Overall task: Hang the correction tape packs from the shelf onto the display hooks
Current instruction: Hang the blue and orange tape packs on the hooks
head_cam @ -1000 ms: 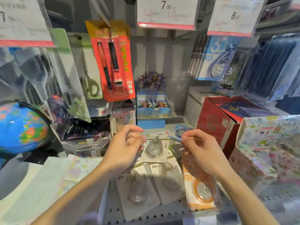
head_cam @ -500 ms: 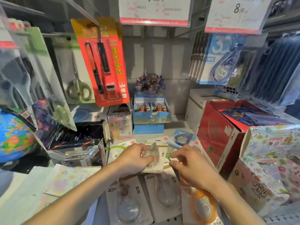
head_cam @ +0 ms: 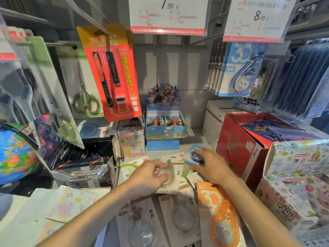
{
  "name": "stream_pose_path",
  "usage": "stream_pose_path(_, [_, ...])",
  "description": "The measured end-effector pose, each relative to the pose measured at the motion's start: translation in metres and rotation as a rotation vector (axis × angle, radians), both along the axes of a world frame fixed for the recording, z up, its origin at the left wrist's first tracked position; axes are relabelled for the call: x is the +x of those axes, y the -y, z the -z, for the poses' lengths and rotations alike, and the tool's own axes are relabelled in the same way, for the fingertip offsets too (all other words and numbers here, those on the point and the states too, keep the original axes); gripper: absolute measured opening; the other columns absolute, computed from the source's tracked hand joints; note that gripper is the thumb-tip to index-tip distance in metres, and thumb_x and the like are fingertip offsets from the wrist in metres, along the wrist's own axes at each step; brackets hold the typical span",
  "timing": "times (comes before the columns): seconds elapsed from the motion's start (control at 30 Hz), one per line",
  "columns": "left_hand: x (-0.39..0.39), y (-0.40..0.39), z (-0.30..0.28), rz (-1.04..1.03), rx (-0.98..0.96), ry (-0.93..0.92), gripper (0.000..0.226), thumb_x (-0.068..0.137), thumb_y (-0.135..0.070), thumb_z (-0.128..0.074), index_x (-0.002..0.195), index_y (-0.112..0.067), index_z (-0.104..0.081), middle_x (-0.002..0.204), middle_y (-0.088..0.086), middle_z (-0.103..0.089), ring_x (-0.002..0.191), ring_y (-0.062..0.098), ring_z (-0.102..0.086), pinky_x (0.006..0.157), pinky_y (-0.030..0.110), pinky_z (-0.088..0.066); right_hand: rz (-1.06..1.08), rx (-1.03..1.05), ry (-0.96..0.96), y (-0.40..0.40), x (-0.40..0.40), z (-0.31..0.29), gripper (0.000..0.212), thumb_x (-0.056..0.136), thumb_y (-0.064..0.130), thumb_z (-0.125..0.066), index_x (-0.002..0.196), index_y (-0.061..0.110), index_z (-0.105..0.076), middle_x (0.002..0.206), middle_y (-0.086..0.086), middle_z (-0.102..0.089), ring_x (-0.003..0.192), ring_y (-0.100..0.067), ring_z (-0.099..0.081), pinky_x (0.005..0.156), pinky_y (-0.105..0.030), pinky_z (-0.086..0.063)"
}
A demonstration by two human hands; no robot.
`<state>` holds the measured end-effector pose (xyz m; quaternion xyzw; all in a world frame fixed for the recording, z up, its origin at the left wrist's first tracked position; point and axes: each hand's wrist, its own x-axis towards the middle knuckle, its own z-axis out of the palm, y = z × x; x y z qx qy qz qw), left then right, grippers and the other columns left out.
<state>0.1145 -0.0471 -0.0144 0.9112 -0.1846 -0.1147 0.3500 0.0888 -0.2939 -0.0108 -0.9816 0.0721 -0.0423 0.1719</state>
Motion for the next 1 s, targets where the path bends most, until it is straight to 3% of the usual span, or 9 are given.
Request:
stream_pose_path(0.13, [0.000,0.001,0.001,-0.016,-0.040,-0.001,0.034,0.091,-0.046,-0.069,0.121,-0.031,-0.063,0.116,-0.001,-0.063,0.097,0.016,-0.062,0.087,0.032,-0.050,0.014,0.137,0.105,0.002,-0.010,-0.008,0.057,0.097,0.035,-0.071,0.150,0.022,-0.055,0.146,-0.002,-0.061,0.129,-0.025,-0.059,0.101,-0.034,-0.047])
stream_pose_path(0.2, [0.000,0.006,0.000,-0.076,-0.182,0.013,0.008,0.095,-0.037,-0.067,0.101,-0.033,-0.068,0.100,0.003,-0.073,0.084,0.016,-0.065,0.080,0.037,-0.055,0.027,0.298,0.160,0.001,-0.018,-0.016,0.051,0.095,0.032,-0.074,0.144,0.023,-0.060,0.134,0.004,-0.067,0.113,-0.016,-0.064,0.091,-0.026,-0.050])
stream_pose_path(0.27, [0.003,0.014,-0.007,-0.126,-0.344,-0.015,0.010,0.098,-0.032,-0.063,0.094,-0.031,-0.072,0.091,0.001,-0.076,0.076,0.013,-0.066,0.073,0.033,-0.052,0.023,0.421,0.196,0.000,-0.027,-0.023,0.044,0.095,0.031,-0.075,0.137,0.026,-0.066,0.124,0.008,-0.070,0.095,-0.007,-0.064,0.078,-0.017,-0.048])
stream_pose_path(0.43, [0.008,0.051,-0.031,-0.119,-0.626,-0.435,0.029,0.104,-0.037,-0.057,0.109,-0.012,-0.071,0.101,0.006,-0.080,0.078,0.018,-0.077,0.068,0.028,-0.061,-0.034,0.537,0.193,-0.005,-0.054,-0.035,0.047,0.094,0.030,-0.077,0.138,0.023,-0.066,0.133,0.008,-0.069,0.122,-0.010,-0.064,0.109,-0.031,-0.048])
stream_pose_path(0.53, [0.005,0.067,-0.038,-0.128,-0.698,-0.570,0.025,0.102,-0.031,-0.062,0.113,-0.010,-0.071,0.091,0.007,-0.082,0.078,0.021,-0.080,0.070,0.031,-0.065,-0.120,0.521,0.201,-0.008,-0.065,-0.034,0.046,0.090,0.021,-0.080,0.135,0.020,-0.069,0.136,0.010,-0.063,0.117,0.013,-0.058,0.099,-0.002,-0.039])
stream_pose_path(0.6, [0.003,0.070,-0.039,-0.134,-0.737,-0.604,0.027,0.098,-0.017,-0.067,0.123,-0.006,-0.066,0.091,0.008,-0.082,0.076,0.017,-0.079,0.067,0.031,-0.065,-0.122,0.596,0.201,-0.006,-0.067,-0.029,0.038,0.089,0.016,-0.082,0.125,0.014,-0.075,0.134,0.008,-0.061,0.108,0.025,-0.057,0.088,0.005,-0.038])
stream_pose_path(0.7, [-0.001,0.065,-0.039,-0.140,-0.771,-0.593,0.036,0.097,-0.004,-0.067,0.132,-0.007,-0.058,0.103,0.014,-0.081,0.079,0.021,-0.079,0.067,0.033,-0.065,-0.036,0.669,0.281,-0.005,-0.065,-0.026,0.024,0.093,0.019,-0.077,0.117,0.018,-0.077,0.128,0.007,-0.063,0.106,0.017,-0.062,0.082,0.002,-0.042])
stream_pose_path(0.87, [-0.016,0.046,-0.049,-0.123,-0.856,-0.505,0.029,0.099,-0.002,-0.062,0.126,-0.011,-0.060,0.095,0.009,-0.082,0.074,0.018,-0.079,0.055,0.028,-0.060,0.053,0.933,0.218,-0.015,-0.062,-0.030,0.040,0.096,0.026,-0.074,0.132,0.025,-0.057,0.099,0.014,-0.079,0.082,0.005,-0.076,0.060,-0.010,-0.054])
stream_pose_path(1.0, [-0.032,0.032,-0.053,-0.066,-0.867,-0.459,0.035,0.093,-0.005,-0.071,0.127,-0.011,-0.061,0.097,0.007,-0.082,0.081,0.018,-0.080,0.057,0.024,-0.060,0.021,0.937,0.208,-0.025,-0.067,-0.036,0.044,0.095,0.025,-0.075,0.136,0.021,-0.059,0.107,0.000,-0.077,0.083,-0.007,-0.079,0.061,-0.018,-0.058])
